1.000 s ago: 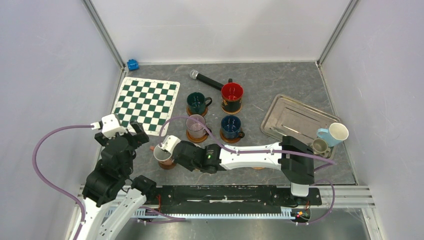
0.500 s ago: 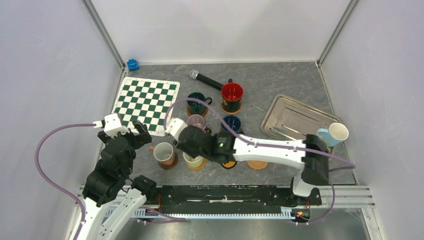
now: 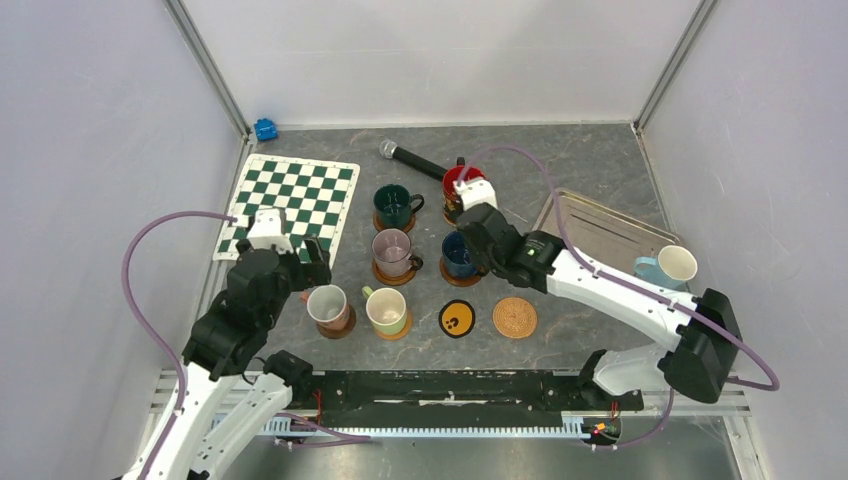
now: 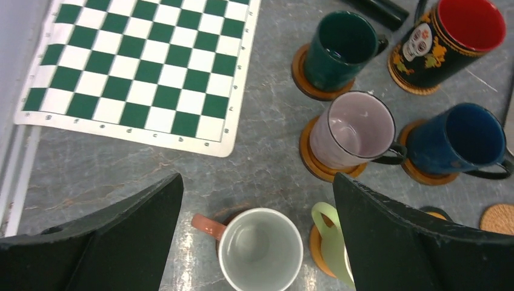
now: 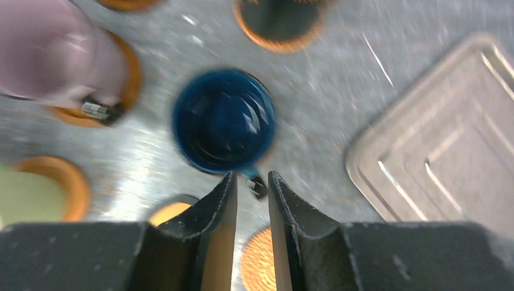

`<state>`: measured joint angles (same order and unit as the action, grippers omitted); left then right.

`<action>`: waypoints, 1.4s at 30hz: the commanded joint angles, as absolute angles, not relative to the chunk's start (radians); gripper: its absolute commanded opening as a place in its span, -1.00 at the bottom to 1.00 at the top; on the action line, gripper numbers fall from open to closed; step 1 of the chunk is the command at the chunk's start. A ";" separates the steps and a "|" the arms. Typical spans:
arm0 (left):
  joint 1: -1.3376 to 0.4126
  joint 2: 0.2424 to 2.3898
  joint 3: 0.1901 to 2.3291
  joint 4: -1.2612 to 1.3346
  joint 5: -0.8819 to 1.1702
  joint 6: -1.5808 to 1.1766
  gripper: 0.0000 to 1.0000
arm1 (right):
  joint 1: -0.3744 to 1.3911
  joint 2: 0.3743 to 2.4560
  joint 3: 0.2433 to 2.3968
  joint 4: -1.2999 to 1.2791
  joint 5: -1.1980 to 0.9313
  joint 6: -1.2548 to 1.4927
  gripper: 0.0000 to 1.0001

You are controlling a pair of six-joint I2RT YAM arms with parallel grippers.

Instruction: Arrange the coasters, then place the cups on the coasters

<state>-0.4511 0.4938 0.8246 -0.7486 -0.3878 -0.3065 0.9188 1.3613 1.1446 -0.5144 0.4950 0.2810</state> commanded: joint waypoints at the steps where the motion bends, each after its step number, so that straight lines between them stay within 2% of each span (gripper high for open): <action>1: -0.451 0.526 0.820 -0.702 -0.287 -0.283 0.99 | 0.809 1.265 0.992 -0.571 0.542 0.428 -0.46; 10: -0.451 0.548 0.795 -0.689 -0.209 -0.290 0.99 | 0.556 1.159 0.815 -0.604 0.790 0.421 -0.38; 22: -0.453 0.522 0.793 -0.692 -0.190 -0.291 0.99 | 0.209 1.157 0.682 -0.575 0.790 0.386 -0.27; 29: -0.460 0.553 0.797 -0.693 -0.174 -0.290 0.99 | 0.115 1.150 0.680 -0.548 0.806 0.335 -0.18; 42: -0.480 0.566 0.808 -0.712 -0.224 -0.285 0.99 | 0.007 1.211 0.684 -0.474 0.681 0.284 -0.13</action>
<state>-0.4736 0.5686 0.7952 -0.7277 -0.2005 -0.3054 0.0250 1.1919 0.6804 -0.5308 0.7219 0.2970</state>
